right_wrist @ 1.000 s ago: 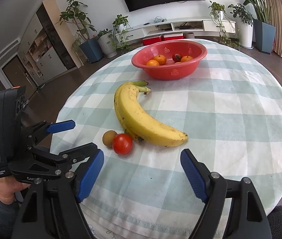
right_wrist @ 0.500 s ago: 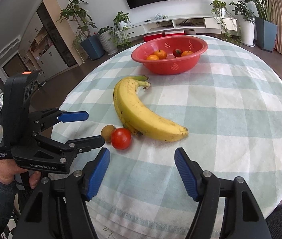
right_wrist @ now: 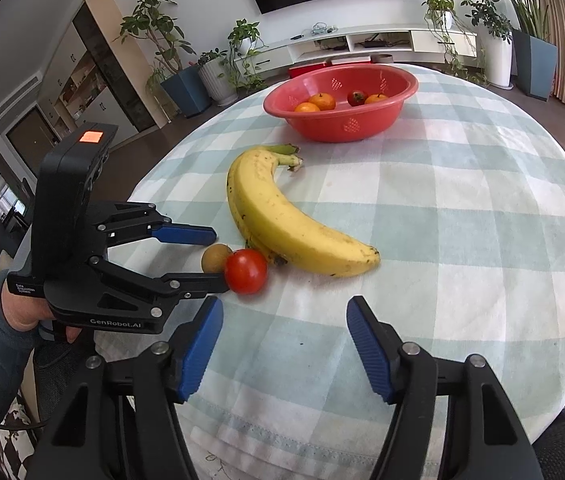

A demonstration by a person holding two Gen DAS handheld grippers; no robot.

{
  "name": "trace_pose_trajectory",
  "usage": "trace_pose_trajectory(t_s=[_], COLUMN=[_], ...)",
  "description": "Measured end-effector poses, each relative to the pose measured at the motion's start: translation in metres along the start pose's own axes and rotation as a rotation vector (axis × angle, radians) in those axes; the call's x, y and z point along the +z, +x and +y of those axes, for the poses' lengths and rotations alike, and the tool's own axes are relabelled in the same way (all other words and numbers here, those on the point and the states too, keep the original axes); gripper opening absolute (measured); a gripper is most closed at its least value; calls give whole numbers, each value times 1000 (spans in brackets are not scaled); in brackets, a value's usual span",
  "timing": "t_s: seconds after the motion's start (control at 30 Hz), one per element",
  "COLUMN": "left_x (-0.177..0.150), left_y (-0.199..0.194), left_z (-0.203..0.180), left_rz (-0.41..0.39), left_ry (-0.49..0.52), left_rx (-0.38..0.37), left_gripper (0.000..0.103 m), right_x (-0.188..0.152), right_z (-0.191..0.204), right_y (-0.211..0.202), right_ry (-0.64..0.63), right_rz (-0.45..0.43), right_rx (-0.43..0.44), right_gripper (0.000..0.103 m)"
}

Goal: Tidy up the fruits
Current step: 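Close the left tool on the second brown kiwi while the right tool grasps the second tomato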

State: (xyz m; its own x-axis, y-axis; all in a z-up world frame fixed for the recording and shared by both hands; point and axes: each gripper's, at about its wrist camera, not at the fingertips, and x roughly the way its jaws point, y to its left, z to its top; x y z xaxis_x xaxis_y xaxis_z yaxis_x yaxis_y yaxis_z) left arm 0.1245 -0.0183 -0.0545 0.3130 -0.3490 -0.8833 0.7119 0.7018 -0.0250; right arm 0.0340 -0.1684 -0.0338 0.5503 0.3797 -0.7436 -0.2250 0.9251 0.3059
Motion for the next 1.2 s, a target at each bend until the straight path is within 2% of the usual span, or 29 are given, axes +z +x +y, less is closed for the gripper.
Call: trace_pose_trajectory(t_s=[0.2,0.3,0.37,0.63,0.83,1.2], left_x=[2,2,2,-2,-13,-44], left_y=[2,2,1,-1,-12,-47], left_z=[-2,-7,-11,-17,-12,-1], left_rz=[-8,-13,-17,-27,-43,-131], left_ry=[11,30,37,28,-69,-295], left_rx=[3,3,2,23,26,3], left_gripper=[51,42,33,26,26,26], right_x=[-1,-2,-3,1,8,20], right_z=[1,2,2,5,17,30], right_y=[1,1,2,5,12,48], right_ry=[-3,-1,-2,-11,-49,-69], right_rz=[6,9,13,17,38,109], right_rx=[1,0,-2,-11,-14,-30], right_gripper=[68,68,68,68,63,57])
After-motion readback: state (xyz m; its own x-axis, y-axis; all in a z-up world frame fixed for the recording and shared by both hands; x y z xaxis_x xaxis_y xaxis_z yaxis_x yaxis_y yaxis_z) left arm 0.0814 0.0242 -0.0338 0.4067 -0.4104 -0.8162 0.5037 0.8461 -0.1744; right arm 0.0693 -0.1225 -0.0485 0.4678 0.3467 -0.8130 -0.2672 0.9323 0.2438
